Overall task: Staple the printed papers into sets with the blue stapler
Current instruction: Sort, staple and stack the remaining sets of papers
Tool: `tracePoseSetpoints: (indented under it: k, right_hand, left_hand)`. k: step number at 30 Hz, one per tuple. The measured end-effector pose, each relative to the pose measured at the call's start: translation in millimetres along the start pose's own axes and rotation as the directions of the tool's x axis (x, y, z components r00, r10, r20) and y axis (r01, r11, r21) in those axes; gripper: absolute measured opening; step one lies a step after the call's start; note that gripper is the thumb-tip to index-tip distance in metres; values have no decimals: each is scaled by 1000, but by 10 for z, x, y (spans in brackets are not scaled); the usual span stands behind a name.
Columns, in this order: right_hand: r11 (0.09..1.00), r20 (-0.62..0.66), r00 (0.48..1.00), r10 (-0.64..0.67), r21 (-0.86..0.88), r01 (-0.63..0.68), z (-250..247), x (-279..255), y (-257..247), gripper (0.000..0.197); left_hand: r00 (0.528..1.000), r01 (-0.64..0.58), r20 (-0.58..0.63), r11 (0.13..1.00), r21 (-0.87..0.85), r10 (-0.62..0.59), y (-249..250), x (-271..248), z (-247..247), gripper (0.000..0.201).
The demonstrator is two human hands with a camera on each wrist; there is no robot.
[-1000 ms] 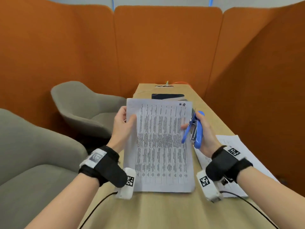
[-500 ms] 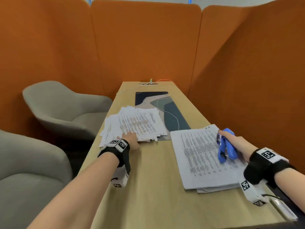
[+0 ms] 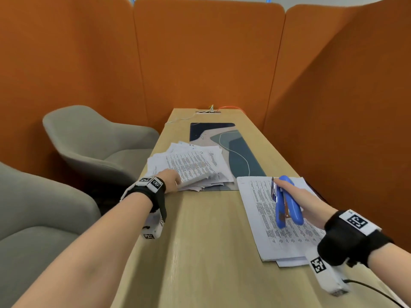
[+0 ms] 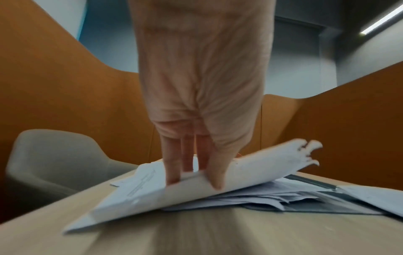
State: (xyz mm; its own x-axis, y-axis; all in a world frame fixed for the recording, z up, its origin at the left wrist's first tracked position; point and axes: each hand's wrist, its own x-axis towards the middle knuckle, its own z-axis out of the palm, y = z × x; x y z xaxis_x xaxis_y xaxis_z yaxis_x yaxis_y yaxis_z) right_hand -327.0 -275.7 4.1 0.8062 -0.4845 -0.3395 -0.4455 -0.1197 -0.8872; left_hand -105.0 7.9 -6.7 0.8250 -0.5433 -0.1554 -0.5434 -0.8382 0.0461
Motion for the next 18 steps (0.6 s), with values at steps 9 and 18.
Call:
tracePoseSetpoints:
  k: [9,18]
  right_hand:
    - [995,-17,997,76,70,-74,254,-8,65,63]
    - [901,-30,999,-33,432,43,-11,31,-96,64]
  left_hand:
    - [930,32,-363,997,-68,-54,-21,-147,-100,15]
    - [944,-222,-244,975,28,222,141,-887,-127,16]
